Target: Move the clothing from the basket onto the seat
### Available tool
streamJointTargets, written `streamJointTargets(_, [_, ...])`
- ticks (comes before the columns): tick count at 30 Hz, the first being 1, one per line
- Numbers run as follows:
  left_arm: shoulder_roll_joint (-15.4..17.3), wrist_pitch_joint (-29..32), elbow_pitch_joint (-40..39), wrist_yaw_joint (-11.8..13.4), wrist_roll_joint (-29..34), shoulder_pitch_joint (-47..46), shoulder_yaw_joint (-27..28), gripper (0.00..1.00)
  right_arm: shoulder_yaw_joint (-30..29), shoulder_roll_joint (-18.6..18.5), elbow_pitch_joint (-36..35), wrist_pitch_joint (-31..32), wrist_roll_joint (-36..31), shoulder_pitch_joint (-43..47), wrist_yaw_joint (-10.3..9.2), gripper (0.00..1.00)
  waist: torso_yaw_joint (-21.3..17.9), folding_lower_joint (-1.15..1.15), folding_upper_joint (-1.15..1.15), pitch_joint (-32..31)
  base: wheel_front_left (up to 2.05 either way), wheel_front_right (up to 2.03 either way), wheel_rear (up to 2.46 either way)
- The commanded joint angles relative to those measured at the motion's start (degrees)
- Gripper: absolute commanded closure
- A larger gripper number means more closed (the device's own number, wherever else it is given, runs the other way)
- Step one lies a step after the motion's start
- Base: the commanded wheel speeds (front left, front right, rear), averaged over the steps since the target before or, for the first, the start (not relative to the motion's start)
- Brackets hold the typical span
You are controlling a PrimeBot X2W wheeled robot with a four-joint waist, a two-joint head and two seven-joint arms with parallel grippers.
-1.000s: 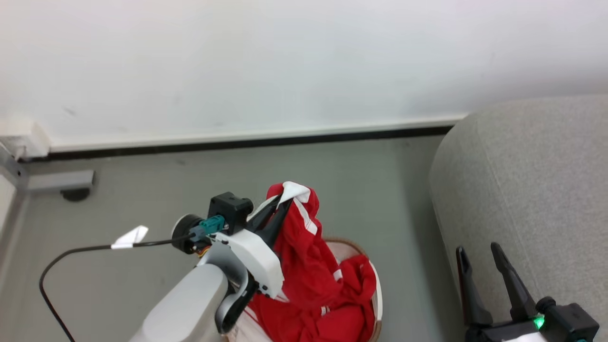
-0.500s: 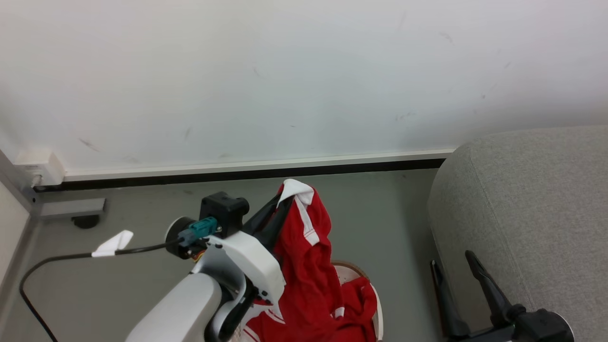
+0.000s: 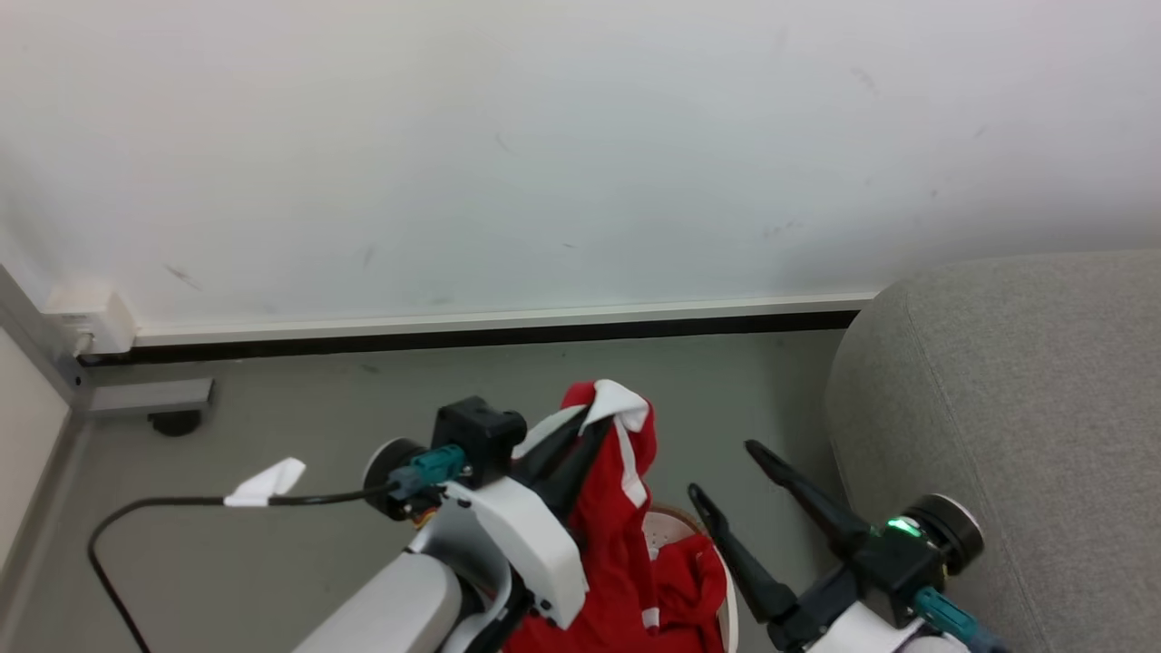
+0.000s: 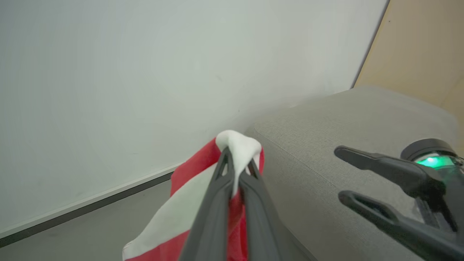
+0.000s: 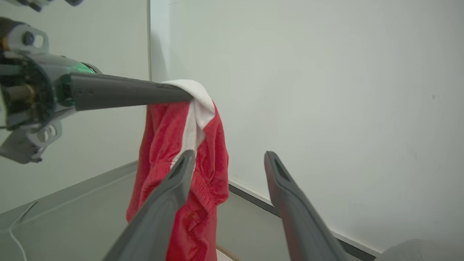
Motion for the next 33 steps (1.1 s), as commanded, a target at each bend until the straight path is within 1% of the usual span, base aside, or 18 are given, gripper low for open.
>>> streamJointTargets(1, [-0.20, 0.66, -0.87, -0.76, 0.21, 0.55, -0.87, 1.00, 2.91, -1.11, 1.49, 0.03, 1.43, -2.93, -0.12, 0.00, 0.18, 0.00, 0.00, -0.23, 0.00, 0.00, 0.00])
streamJointTargets(7, [-0.60, 2.30, -3.28, -1.98, -0.71, 0.96, -2.67, 1.00, 9.11, -2.99, 5.51, 0.02, 4.00, -8.87, -0.12, 0.00, 1.00, 0.00, 0.00, -0.52, 0.00, 0.00, 0.00])
streamJointTargets(12, [-0.80, 3.39, -6.70, -3.58, -1.87, 1.24, -3.88, 1.00, 13.63, -3.40, 8.61, 0.03, 7.22, -12.31, -0.12, 0.00, 1.81, 0.00, 0.00, -0.63, 0.00, 0.00, 0.00])
streamJointTargets(14, [-1.26, 3.66, -8.26, -4.94, -3.41, 1.56, -4.52, 1.00, 15.70, -3.38, 9.42, 0.03, 9.47, -13.28, -0.12, 0.00, 2.12, 0.00, 0.00, -0.66, 0.00, 0.00, 0.00])
streamJointTargets(17, [-0.97, 4.10, -9.65, -5.55, -4.21, 1.51, -4.81, 1.00, 18.26, -3.12, 10.10, 0.04, 13.61, -13.87, -0.12, 0.00, 2.57, 0.00, 0.00, -0.75, 0.00, 0.00, 0.00])
streamJointTargets(18, [-1.14, 4.18, -10.01, -5.65, -4.52, 1.70, -4.82, 1.00, 19.50, -3.19, 10.35, 0.04, 15.13, -13.99, -0.12, 0.03, 2.71, 0.00, 0.00, -0.80, 0.00, 0.00, 0.00])
streamJointTargets(19, [-1.05, 4.33, -10.27, -5.71, -4.58, 1.70, -4.80, 1.00, 20.60, -3.32, 10.06, 0.03, 17.01, -14.24, -0.12, 0.93, 2.83, 0.00, 0.00, -0.83, 0.00, 0.00, 0.00])
streamJointTargets(20, [-0.85, 4.40, -10.41, -5.61, -4.65, 1.70, -4.71, 1.00, 21.44, -3.69, 9.66, 0.03, 18.42, -14.70, -0.12, 1.00, 2.92, 0.00, 0.00, -0.84, 0.00, 0.00, 0.00])
streamJointTargets(24, [-0.01, 3.99, -10.40, -4.98, -4.51, 2.02, -4.20, 1.00, 22.45, -4.85, 7.66, 0.02, 22.17, -15.51, -0.12, 1.00, 3.00, 0.00, 0.00, -0.73, 0.00, 0.00, 0.00])
streamJointTargets(26, [0.46, 3.46, -10.32, -5.06, -4.04, 1.97, -4.18, 1.00, 21.40, -5.22, 6.84, 0.01, 23.06, -15.50, -0.12, 1.00, 3.03, 0.00, 0.00, -0.64, 0.00, 0.00, 0.00])
streamJointTargets(27, [0.56, 3.21, -10.26, -4.87, -3.95, 2.09, -3.99, 0.92, 21.14, -5.48, 6.66, 0.01, 23.27, -15.40, -0.12, 1.00, 3.07, 0.00, 0.00, -0.62, 0.00, 0.00, 0.00])
streamJointTargets(28, [0.82, 2.81, -10.17, -4.70, -3.59, 2.11, -3.80, 0.77, 20.69, -5.63, 6.44, 0.01, 23.35, -15.22, -0.12, 1.00, 3.10, 0.00, 0.00, -0.58, 0.00, 0.00, 0.00])
streamJointTargets(29, [0.99, 2.44, -9.94, -4.46, -3.41, 2.25, -3.64, 0.20, 19.97, -5.70, 6.19, 0.00, 23.29, -15.03, -0.12, 1.00, 3.11, 0.00, 0.00, -0.54, 0.00, 0.00, 0.00])
streamJointTargets(30, [1.07, 2.17, -9.63, -4.34, -3.36, 2.51, -3.59, 0.00, 19.29, -5.76, 6.05, 0.01, 23.18, -14.80, -0.12, 1.00, 3.13, 0.00, 0.00, -0.49, 0.00, 0.00, 0.00])
streamJointTargets(33, [1.23, 1.18, -8.79, -4.26, -3.16, 2.82, -3.47, 0.00, 17.18, -5.88, 5.69, 0.01, 22.73, -13.99, -0.12, 1.00, 3.19, 0.00, 0.00, -0.42, 0.00, 0.00, 0.00])
